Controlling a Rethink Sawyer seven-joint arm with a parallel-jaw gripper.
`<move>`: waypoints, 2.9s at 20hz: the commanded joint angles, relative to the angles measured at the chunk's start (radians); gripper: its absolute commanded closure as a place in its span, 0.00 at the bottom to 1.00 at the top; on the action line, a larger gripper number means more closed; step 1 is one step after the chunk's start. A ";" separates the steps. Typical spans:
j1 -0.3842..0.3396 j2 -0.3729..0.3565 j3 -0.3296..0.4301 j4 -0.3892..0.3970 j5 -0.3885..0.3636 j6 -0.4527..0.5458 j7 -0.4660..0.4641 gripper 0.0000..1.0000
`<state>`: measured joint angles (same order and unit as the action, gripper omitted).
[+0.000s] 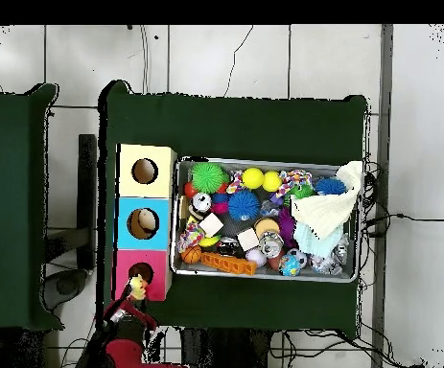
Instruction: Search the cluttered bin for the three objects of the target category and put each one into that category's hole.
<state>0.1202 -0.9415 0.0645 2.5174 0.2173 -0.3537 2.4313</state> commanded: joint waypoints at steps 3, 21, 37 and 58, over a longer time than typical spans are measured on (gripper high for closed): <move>0.014 0.010 0.050 -0.079 0.079 0.214 0.142 0.00; 0.013 -0.139 0.005 -0.106 0.076 0.437 0.115 0.00; 0.016 -0.234 -0.059 -0.182 0.036 0.685 0.077 0.00; -0.107 -0.341 -0.008 -0.101 0.036 0.723 -0.016 0.00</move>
<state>0.0732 -1.2694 0.0031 2.3957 0.2467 0.3560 2.4313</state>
